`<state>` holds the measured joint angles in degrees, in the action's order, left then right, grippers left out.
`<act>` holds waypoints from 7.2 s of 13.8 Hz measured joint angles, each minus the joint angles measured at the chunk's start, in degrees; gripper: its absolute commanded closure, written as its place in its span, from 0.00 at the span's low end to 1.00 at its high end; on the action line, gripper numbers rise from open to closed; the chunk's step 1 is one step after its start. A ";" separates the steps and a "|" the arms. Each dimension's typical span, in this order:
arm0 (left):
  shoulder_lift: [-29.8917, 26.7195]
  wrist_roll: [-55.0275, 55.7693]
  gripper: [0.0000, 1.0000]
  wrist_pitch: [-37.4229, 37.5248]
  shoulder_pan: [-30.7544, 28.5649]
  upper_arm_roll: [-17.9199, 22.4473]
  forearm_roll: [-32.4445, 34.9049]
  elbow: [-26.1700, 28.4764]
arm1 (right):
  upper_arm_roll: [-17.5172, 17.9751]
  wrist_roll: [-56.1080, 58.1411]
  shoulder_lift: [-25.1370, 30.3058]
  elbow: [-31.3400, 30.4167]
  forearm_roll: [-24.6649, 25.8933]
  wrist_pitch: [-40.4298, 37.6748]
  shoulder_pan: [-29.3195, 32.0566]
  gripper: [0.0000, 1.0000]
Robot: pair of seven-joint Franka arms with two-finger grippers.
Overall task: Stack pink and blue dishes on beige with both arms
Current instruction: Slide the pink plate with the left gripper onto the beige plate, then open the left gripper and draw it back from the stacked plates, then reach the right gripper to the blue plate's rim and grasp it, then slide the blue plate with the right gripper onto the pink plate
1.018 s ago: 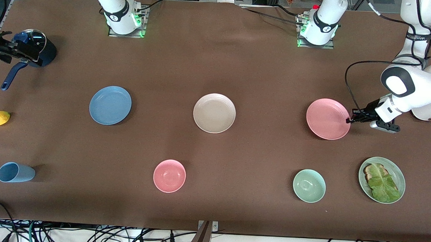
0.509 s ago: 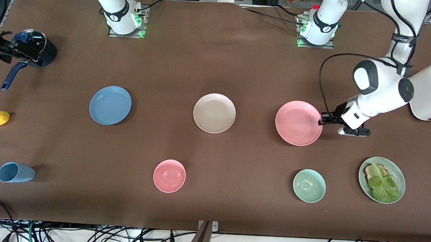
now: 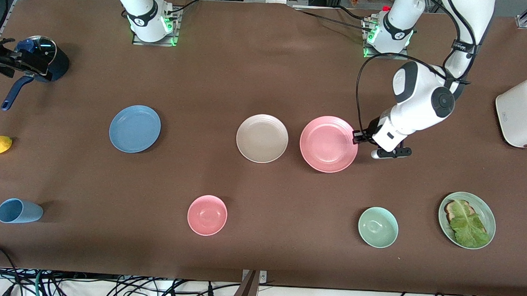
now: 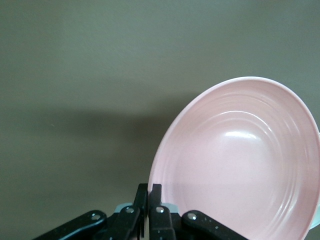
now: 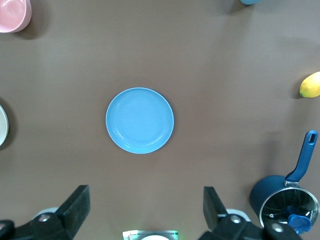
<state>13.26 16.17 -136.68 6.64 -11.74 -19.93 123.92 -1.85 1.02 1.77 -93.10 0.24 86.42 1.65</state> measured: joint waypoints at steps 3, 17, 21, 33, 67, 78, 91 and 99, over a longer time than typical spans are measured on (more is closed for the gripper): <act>0.90 11.90 1.00 -0.22 6.60 -1.27 1.21 -2.23 | 0.02 0.00 0.00 0.00 0.00 0.00 0.00 0.00; 12.88 26.42 1.00 -13.51 21.69 -0.41 1.26 -5.72 | 0.02 0.00 0.00 -0.01 0.00 -0.02 0.00 0.00; 13.64 27.41 1.00 -13.74 22.75 0.57 1.26 -6.17 | 0.02 0.00 0.00 -0.01 0.00 -0.02 0.00 0.00; 13.84 27.05 0.60 -12.98 23.01 4.33 3.47 -8.41 | 0.02 0.00 0.00 -0.01 0.00 -0.32 0.00 0.00; -9.21 -19.81 0.00 43.36 -8.78 9.12 21.46 -30.90 | -11.41 28.28 -24.23 -27.57 -32.07 38.56 1.53 0.06; -9.21 -14.44 0.00 50.41 -6.36 9.28 21.49 -31.69 | -11.34 42.90 -30.77 -26.76 -42.17 39.36 2.56 1.00; -9.14 -19.86 0.00 51.45 -6.71 10.07 21.49 -31.77 | -10.15 12.44 -22.73 -18.55 -31.95 32.99 -11.47 1.00; -9.07 -20.11 0.00 51.48 -7.09 10.11 21.49 -31.77 | -9.39 -11.83 -18.98 -18.66 -31.47 40.75 -32.03 1.00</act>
<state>4.19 -3.94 -85.19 -0.45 -1.62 1.56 92.15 -11.24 -10.80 -17.21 -111.76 -31.23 127.17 -30.38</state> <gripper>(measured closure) 0.000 0.890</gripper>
